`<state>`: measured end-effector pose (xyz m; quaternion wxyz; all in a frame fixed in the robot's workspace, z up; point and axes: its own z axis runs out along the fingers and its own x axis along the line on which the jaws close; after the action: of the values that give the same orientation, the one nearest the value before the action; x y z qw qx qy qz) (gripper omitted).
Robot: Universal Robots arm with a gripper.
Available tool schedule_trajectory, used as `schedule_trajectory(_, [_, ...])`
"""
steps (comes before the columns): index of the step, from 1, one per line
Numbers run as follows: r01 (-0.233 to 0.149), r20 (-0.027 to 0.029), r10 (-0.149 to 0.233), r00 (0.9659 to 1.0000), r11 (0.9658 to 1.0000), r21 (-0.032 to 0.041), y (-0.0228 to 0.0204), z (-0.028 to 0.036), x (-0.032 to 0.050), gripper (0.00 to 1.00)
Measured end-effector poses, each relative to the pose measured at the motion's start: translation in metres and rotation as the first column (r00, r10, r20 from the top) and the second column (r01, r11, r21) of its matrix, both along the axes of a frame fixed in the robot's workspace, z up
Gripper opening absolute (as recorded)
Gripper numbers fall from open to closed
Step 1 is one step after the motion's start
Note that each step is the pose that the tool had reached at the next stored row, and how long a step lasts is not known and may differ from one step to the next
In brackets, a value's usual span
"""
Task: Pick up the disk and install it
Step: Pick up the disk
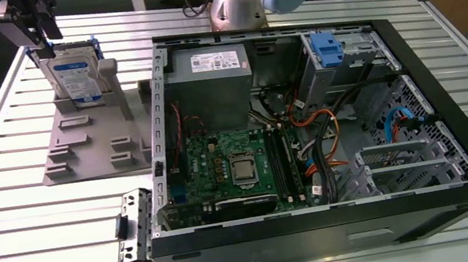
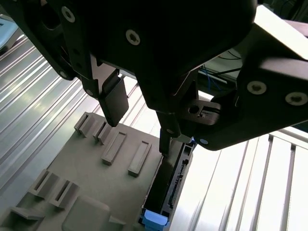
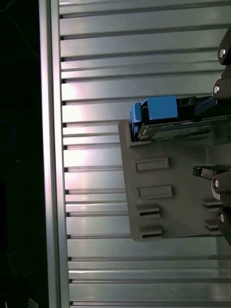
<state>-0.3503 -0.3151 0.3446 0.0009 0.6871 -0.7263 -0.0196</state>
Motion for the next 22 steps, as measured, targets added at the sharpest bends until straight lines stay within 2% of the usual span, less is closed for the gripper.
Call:
schedule_trajectory(15, [0.000, 0.0000, 0.000, 1.0000, 1.0000, 0.0000, 0.0048, -0.0012, 0.0000, 0.53])
schedule_trajectory(19, [0.000, 0.0001, 0.000, 1.0000, 1.0000, 0.0000, 0.0106, -0.0015, -0.0002, 0.53])
schedule_trajectory(22, [0.000, 0.0000, 0.000, 1.0000, 1.0000, 0.0000, 0.0174, -0.0016, -0.0007, 0.53])
